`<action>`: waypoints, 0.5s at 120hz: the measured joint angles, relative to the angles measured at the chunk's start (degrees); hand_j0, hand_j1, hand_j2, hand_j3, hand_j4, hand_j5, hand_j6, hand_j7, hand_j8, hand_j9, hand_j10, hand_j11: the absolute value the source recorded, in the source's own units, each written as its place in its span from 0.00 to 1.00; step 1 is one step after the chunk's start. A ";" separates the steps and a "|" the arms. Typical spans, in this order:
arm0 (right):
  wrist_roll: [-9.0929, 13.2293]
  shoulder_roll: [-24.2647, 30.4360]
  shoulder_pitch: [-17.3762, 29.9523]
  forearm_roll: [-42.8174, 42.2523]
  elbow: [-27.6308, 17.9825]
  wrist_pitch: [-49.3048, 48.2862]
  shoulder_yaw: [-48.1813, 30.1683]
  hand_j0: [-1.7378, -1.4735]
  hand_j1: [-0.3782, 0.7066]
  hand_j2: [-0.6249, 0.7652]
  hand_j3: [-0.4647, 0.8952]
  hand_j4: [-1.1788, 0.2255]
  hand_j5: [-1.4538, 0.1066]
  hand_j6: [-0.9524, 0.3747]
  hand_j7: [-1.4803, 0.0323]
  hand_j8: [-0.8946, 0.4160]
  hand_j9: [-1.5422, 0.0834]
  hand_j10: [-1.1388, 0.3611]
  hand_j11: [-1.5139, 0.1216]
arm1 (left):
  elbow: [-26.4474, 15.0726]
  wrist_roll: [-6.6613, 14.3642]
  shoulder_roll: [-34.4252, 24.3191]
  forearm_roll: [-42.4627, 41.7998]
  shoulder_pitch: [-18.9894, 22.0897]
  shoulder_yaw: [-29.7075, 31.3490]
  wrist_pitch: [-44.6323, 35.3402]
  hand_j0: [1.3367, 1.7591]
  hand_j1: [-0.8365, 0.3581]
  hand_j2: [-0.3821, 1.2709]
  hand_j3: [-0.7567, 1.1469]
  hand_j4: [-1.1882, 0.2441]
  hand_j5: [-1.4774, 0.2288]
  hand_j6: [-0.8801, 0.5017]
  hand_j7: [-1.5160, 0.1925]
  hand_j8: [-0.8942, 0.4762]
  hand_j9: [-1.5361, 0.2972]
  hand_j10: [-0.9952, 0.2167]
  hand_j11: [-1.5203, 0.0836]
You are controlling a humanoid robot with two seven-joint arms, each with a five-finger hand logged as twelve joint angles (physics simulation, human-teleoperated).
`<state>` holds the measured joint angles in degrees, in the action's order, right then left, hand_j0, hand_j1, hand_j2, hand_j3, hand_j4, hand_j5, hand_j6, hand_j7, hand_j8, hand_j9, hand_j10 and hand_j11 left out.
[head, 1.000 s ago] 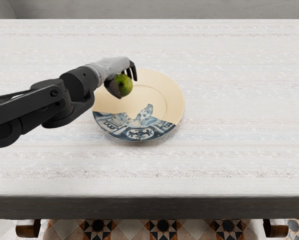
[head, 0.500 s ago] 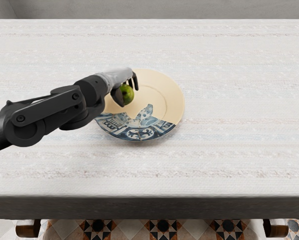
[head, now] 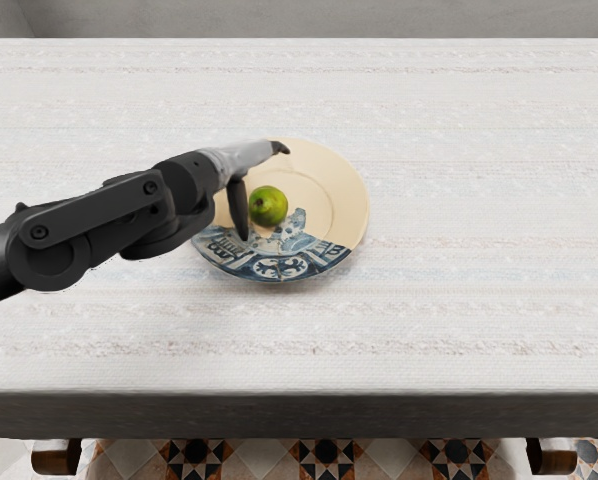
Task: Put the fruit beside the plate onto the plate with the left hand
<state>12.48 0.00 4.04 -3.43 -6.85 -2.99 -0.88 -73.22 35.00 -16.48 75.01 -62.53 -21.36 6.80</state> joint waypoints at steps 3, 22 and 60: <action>0.00 0.00 0.00 0.00 0.00 0.00 0.00 0.30 0.03 0.45 0.34 0.84 0.93 0.72 0.98 0.68 0.95 0.76 0.93 | -0.18 0.00 -1.37 -2.57 -0.54 -0.06 0.48 0.76 0.90 0.24 0.40 0.76 0.78 0.57 0.81 0.60 0.76 0.75 0.86; 0.00 0.00 0.00 0.00 0.00 0.00 0.00 0.30 0.03 0.45 0.34 0.84 0.93 0.72 0.98 0.68 0.95 0.76 0.93 | -1.58 0.00 -7.08 -13.91 -0.49 -3.32 4.22 0.76 0.94 0.24 0.40 0.79 0.82 0.60 0.84 0.62 0.80 0.78 0.90; 0.00 0.00 0.00 0.00 0.00 0.00 0.00 0.30 0.03 0.45 0.34 0.84 0.93 0.72 0.98 0.68 0.95 0.76 0.93 | -1.99 0.00 -19.86 -35.26 -0.27 -12.41 19.95 0.76 0.97 0.24 0.40 0.81 0.84 0.62 0.87 0.63 0.82 0.80 0.92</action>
<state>12.48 0.00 4.04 -3.43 -6.86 -2.99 -0.88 -75.21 35.00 -36.35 39.75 -62.80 -33.77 26.76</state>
